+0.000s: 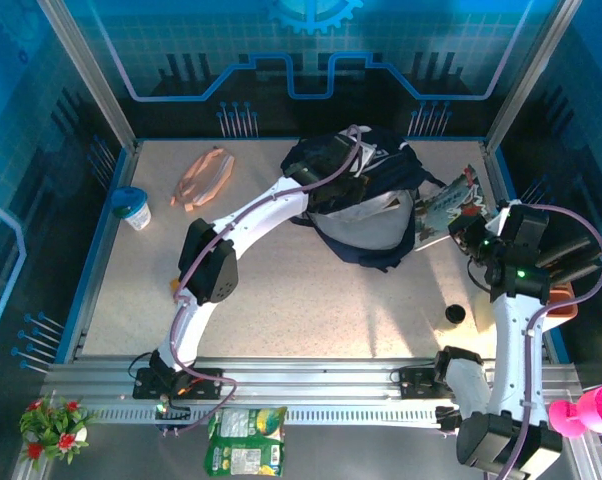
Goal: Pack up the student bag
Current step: Place the book in the student bag.
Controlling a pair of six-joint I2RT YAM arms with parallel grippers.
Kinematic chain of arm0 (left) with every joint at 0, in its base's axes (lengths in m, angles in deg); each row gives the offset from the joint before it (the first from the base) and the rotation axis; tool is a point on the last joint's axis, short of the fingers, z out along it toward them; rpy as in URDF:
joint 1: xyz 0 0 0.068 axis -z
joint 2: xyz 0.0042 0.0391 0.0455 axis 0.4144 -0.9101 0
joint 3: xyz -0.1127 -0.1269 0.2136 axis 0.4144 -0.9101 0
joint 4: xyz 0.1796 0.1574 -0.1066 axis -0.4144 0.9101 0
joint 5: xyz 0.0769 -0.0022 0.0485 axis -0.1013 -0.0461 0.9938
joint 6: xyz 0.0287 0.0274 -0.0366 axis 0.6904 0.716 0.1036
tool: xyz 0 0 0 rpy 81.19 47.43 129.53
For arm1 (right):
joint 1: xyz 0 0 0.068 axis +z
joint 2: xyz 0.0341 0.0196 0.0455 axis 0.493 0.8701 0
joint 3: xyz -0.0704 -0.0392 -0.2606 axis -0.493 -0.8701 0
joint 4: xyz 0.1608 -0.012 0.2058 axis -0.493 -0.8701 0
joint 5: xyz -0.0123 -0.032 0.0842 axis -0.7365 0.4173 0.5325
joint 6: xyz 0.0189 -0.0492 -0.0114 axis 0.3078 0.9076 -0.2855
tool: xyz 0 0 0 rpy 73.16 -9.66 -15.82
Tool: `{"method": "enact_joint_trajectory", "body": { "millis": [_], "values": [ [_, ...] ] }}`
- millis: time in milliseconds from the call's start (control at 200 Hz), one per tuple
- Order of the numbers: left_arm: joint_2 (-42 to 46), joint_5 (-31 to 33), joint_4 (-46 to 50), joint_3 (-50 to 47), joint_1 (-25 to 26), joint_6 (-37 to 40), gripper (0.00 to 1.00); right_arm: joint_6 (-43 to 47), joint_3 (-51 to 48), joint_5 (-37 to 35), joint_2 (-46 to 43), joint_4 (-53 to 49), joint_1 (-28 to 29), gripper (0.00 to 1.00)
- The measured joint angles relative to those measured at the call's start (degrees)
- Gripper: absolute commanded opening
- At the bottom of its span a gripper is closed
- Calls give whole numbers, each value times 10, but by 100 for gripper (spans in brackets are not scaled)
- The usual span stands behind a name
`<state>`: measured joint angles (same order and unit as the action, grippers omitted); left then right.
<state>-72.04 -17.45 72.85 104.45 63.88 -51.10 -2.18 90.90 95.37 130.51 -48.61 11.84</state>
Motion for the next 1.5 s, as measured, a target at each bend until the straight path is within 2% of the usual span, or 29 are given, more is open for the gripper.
{"method": "enact_joint_trajectory", "body": {
  "millis": [305, 640, 835, 1066, 1381, 1501],
  "values": [
    [0, -23, -7, 0, -7, -16, 0, -76, -32, 80, 38, 102, 55, 2],
    [5, -35, -11, 0, -13, -26, 0, -132, -71, 96, 113, 219, 121, 2],
    [13, -40, -15, -8, -16, -27, 0, -138, -83, 67, 187, 279, 147, 3],
    [18, -52, -23, -17, -19, -37, 0, -137, -77, 10, 329, 353, 164, 4],
    [31, -63, -41, -40, -24, -46, 0, -161, 22, -39, 489, 431, 202, 8],
    [34, -66, -45, -48, -25, -54, 0, -170, 58, -46, 520, 443, 212, 15]
  ]
}}
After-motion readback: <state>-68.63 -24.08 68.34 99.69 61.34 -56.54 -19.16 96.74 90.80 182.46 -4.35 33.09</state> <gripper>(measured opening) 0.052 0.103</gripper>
